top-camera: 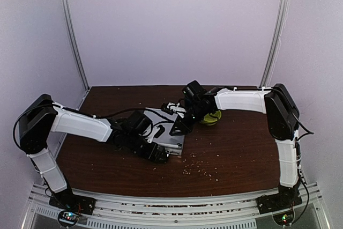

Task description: Pack up texas hold em set

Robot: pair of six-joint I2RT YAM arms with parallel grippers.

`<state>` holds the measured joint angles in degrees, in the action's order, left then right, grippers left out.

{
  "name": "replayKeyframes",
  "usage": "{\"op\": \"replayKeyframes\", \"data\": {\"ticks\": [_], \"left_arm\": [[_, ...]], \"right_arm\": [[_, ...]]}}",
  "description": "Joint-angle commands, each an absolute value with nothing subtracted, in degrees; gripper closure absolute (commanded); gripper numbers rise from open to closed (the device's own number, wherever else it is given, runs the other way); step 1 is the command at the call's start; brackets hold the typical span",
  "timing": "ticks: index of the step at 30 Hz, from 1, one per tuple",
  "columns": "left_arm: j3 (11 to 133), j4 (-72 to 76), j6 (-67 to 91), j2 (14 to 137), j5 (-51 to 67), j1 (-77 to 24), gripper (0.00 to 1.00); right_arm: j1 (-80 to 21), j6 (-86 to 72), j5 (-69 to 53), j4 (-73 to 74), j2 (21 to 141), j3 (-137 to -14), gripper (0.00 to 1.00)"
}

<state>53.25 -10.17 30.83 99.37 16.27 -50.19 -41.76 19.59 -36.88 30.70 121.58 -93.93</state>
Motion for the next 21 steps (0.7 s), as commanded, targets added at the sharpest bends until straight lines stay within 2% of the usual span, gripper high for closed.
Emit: {"op": "replayKeyframes", "data": {"ticks": [1,21], "left_arm": [[55.9,-3.0,30.0,102.5,21.1,-49.8,0.17],[58.5,-7.3,29.6,96.7,18.1,-49.8,0.20]], "right_arm": [[-42.1,19.6,-35.3,36.2,125.3,-92.9,0.63],[-42.1,19.8,-35.3,36.3,125.5,-92.9,0.63]]}}
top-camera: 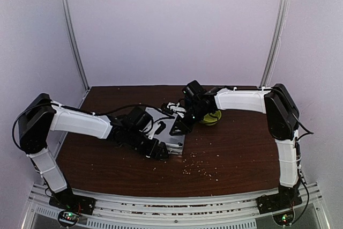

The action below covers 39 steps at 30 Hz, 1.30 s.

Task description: Pack up texas hold em set

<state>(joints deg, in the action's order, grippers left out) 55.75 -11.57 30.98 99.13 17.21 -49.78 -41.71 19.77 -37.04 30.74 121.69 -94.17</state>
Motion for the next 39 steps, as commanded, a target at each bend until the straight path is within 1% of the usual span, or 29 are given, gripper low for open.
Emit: {"op": "replayKeyframes", "data": {"ticks": [1,25,29,33,39], "left_arm": [[58.6,-7.4,29.5,96.7,18.1,-49.8,0.20],[57.6,-8.7,28.6,97.7,15.7,-49.8,0.20],[57.0,-8.8,28.6,98.2,15.5,-49.8,0.21],[56.8,-9.1,27.6,99.2,15.0,-49.8,0.23],[56.3,-8.6,26.8,101.2,14.0,-49.8,0.23]], "right_arm": [[-42.1,19.8,-35.3,36.3,125.4,-92.9,0.63],[-42.1,19.9,-35.4,36.5,125.9,-92.9,0.63],[-42.1,19.9,-35.5,36.6,125.9,-93.0,0.63],[-42.1,19.9,-35.5,36.6,125.9,-93.1,0.63],[-42.1,19.8,-35.6,36.7,126.0,-93.1,0.63]]}}
